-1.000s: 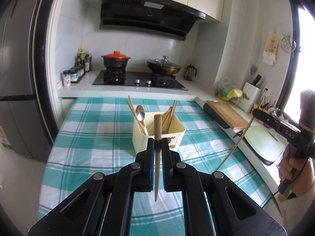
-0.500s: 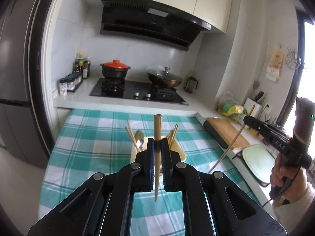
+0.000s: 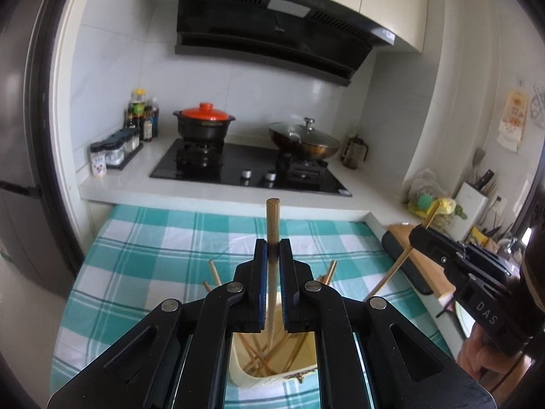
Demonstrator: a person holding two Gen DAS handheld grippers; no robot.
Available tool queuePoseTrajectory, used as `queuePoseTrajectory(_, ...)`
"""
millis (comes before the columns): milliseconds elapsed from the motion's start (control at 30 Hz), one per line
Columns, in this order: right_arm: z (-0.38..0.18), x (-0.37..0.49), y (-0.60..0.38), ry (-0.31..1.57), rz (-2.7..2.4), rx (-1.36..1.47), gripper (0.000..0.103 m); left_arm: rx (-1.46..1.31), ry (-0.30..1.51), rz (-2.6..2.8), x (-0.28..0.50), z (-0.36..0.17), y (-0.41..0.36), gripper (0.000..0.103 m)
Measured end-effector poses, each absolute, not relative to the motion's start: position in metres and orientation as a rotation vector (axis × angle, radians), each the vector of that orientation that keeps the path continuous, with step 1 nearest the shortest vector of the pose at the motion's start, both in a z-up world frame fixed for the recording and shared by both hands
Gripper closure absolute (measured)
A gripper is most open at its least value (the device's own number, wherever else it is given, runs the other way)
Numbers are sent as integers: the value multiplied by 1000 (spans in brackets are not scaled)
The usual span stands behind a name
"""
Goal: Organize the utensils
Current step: 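Carry both chopsticks into the cream box and open both tools, then withdraw both open tools up and away from the box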
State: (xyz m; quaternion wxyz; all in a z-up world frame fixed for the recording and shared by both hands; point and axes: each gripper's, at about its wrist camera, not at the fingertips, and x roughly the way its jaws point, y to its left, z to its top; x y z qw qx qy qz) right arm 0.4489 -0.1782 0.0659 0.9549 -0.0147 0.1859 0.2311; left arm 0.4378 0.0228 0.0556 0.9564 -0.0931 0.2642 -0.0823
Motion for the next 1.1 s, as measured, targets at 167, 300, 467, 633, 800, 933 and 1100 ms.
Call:
queuePoseTrajectory(167,12,498,-172,612,481,10,97,-175,670,-167,472,8,11,98)
queuePoseTrajectory(300,-26,530,-164,775,482,55,89,-168,753,-147,489,-18,10,92)
queuePoseTrajectory(467,-22,522,-176,727,448,130,53,-126,688,-95,466,-12,20,22)
queuePoseTrajectory(633,7,474,-188,640,414,120,44,-93,618,-51,414,11,27,3)
queuePoseTrajectory(800,25,394,-201,557,366,103,25,-99,599,39,350,18,29,1)
queuePoseTrajectory(933,20,338,-205,559,348,73,20,-134,629,47,307,12,28,1)
queuePoseTrajectory(1100,13,282,-201,569,261,-27,18,-50,613,95,257,10,16,1)
